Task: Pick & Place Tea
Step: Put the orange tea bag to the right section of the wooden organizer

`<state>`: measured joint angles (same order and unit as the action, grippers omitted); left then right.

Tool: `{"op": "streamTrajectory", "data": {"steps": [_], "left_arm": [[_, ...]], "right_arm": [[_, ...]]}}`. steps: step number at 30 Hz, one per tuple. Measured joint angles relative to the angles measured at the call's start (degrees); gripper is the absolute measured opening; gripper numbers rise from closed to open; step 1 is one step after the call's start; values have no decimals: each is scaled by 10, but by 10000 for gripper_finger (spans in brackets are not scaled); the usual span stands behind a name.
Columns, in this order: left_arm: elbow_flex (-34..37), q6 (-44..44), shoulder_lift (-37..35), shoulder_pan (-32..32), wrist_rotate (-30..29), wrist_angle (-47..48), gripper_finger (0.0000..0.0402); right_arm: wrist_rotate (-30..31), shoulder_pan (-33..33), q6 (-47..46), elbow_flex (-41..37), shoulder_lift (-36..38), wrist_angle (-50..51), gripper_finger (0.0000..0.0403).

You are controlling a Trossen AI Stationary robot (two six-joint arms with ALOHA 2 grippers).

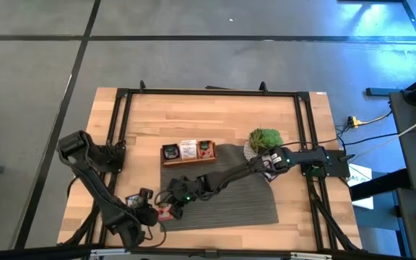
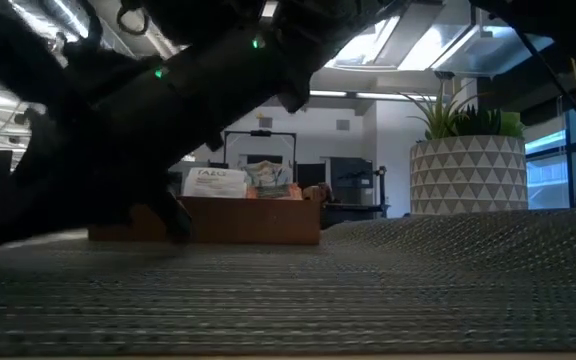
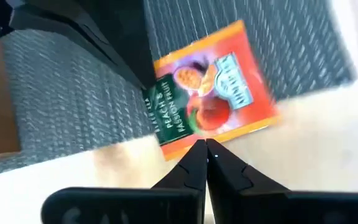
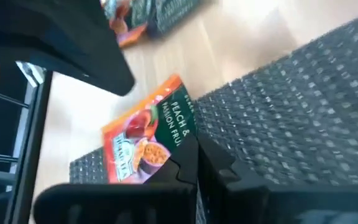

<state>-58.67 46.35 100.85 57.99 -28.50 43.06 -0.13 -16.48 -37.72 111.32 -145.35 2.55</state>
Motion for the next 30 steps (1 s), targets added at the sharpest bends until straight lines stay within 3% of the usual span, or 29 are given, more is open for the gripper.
{"op": "streamTrajectory", "data": {"steps": [4, 8, 16, 19, 26, 30], "left_arm": [[0, 25, -48, 16, -31, 10, 3], [0, 40, -88, 42, -112, 7, 4], [0, 129, -114, 100, -270, 7, 7], [0, 170, -114, 102, -315, 6, 8], [0, 190, -114, 89, -319, 7, 5], [0, 191, -114, 82, -309, 7, 9]], "right_arm": [[10, 0, 50, 1, 38, 12, 3], [39, -1, 126, 1, 91, 54, 2], [179, -3, 248, -2, 205, 202, 2], [200, -1, 273, -3, 224, 254, 1], [205, 14, 295, -3, 240, 349, 0], [246, 33, 294, -3, 243, 403, 0]]}}
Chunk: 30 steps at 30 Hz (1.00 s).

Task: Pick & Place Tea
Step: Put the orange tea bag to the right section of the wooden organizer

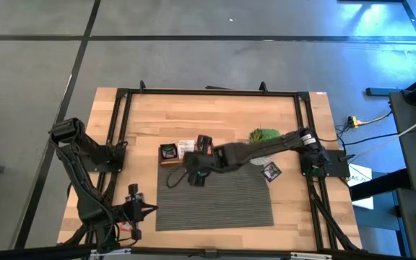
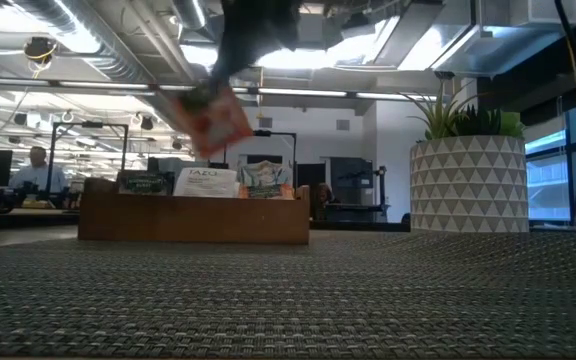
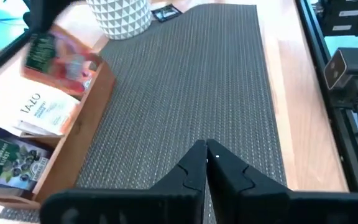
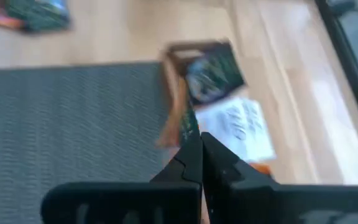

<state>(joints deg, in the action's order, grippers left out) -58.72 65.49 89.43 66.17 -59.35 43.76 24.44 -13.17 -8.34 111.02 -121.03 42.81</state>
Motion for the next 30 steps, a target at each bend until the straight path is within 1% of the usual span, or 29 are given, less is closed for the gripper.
{"op": "streamTrajectory", "data": {"steps": [3, 5, 7, 10, 15, 17, 19, 25, 27, 30], "left_arm": [[0, 7, 0, 1, 6, 0, 10], [0, 8, 0, 2, 6, 0, 9], [0, 8, 0, 3, 7, 0, 7], [0, 8, 0, 5, 8, 2, 7], [0, 8, 0, 8, 7, 13, 9], [0, 8, 0, 7, 7, 13, 11], [0, 8, 0, 4, 6, 13, 12], [0, 8, 0, 3, 5, 13, 10], [0, 13, 0, 3, 5, 13, 9], [0, 14, 0, 1, 5, 13, 9]], "right_arm": [[2, 10, 3, -1, 6, 32, 0], [1, 15, 7, -4, 21, 31, 0], [-1, 20, 10, -38, 46, 12, 0], [-1, 30, 5, -139, 98, -56, 0], [-4, 46, 30, -331, 207, -259, 0], [-11, 56, 41, -401, 228, -337, 0], [-34, 69, 43, -459, 236, -397, 0], [-90, 103, 59, -563, 235, -565, 0], [-113, 113, 59, -581, 232, -593, 0], [-123, 123, 57, -596, 232, -597, 0]]}}
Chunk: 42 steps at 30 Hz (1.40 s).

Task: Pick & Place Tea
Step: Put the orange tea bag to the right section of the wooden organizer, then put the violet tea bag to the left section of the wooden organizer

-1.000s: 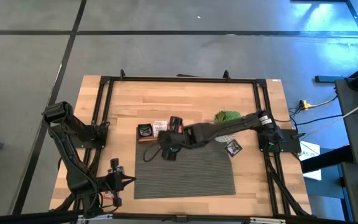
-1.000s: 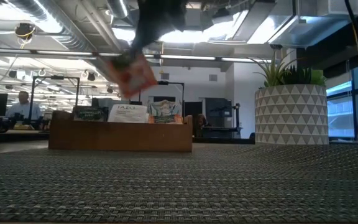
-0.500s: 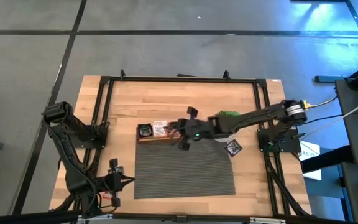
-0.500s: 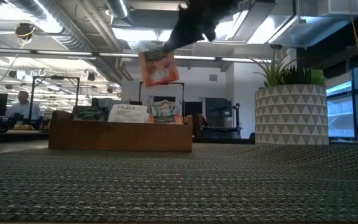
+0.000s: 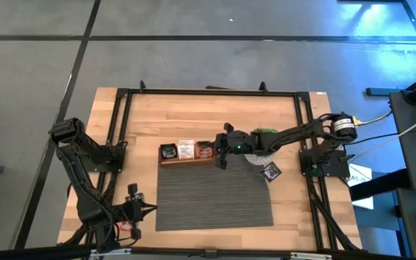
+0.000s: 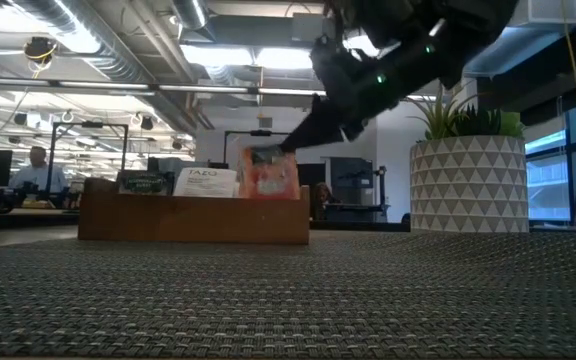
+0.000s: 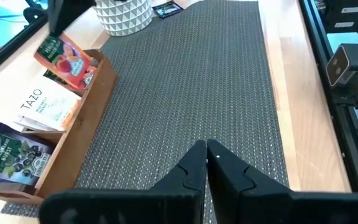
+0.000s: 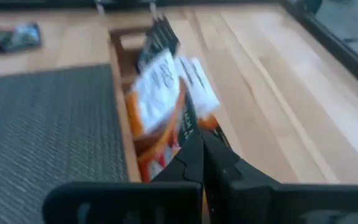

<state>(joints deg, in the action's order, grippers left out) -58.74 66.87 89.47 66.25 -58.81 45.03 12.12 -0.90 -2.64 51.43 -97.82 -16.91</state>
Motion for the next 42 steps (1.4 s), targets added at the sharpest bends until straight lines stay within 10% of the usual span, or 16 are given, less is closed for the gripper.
{"op": "streamTrajectory", "data": {"steps": [31, 42], "left_arm": [[0, -1, 0, -23, 2, 0, 10], [0, -1, 0, -34, 7, 0, 9]], "right_arm": [[-2, -14, 1, -41, -70, -106, 9], [-2, -17, 12, -27, -62, -104, 119]]}}
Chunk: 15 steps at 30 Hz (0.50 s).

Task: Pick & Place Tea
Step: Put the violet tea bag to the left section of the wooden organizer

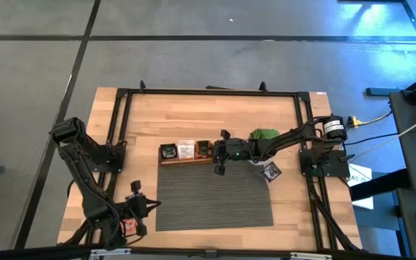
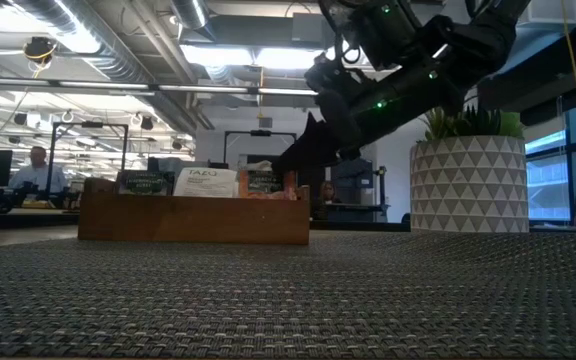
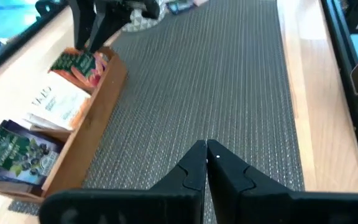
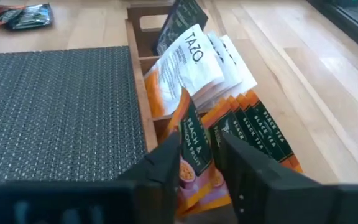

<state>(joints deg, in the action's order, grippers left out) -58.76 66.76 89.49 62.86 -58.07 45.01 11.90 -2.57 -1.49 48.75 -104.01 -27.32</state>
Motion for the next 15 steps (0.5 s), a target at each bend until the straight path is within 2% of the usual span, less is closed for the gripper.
{"op": "streamTrajectory", "data": {"steps": [6, 11, 15], "left_arm": [[0, -14, 0, -13, 29, 0, 12], [0, -52, 0, -23, 26, 0, 11], [0, -70, 0, -35, 23, 0, 9]], "right_arm": [[0, 0, -25, 2, 0, -2, 160], [0, -7, -29, 2, 9, 7, 169], [1, -28, -17, 2, 54, 30, 170]]}}
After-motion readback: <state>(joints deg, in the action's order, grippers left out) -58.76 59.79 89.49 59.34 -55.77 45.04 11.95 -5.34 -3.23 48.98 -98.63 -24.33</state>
